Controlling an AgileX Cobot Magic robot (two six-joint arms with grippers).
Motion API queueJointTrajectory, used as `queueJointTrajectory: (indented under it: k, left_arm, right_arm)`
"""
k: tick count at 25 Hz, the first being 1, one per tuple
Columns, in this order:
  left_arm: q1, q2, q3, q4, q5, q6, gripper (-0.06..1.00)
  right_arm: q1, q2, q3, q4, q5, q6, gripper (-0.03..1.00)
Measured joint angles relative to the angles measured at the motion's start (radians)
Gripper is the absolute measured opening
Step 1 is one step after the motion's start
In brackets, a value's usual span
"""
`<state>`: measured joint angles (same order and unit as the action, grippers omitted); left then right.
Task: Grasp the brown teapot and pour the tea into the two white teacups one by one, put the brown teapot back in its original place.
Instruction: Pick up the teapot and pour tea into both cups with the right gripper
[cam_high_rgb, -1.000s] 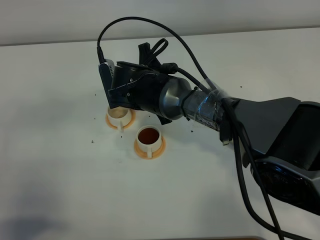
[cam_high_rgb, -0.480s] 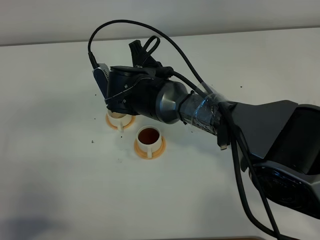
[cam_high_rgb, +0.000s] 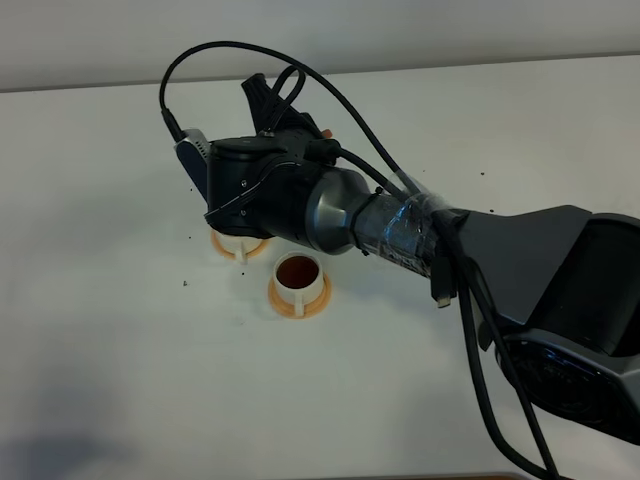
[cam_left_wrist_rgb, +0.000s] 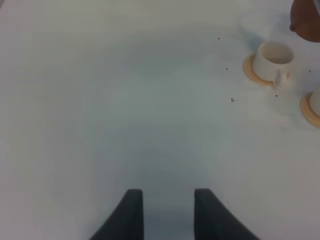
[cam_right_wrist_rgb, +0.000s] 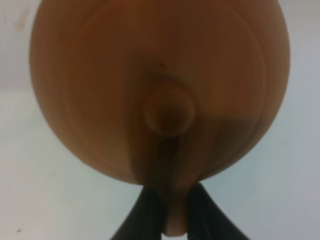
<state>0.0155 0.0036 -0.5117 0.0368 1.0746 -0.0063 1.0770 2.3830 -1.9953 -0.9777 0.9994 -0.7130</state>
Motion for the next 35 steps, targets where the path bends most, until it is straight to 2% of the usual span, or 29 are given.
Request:
queueJointTrajectory:
  k: [17, 35]
  left_arm:
    - [0.0, 0.0, 0.0, 0.0, 0.0, 0.0, 0.25]
    - [0.0, 0.0, 0.0, 0.0, 0.0, -0.002, 0.25]
  right_arm:
    - [0.007, 0.049, -0.001, -0.043, -0.024, -0.016, 0.09]
    - [0.032, 0.05, -0.001, -0.172, -0.01, -0.016, 0.09]
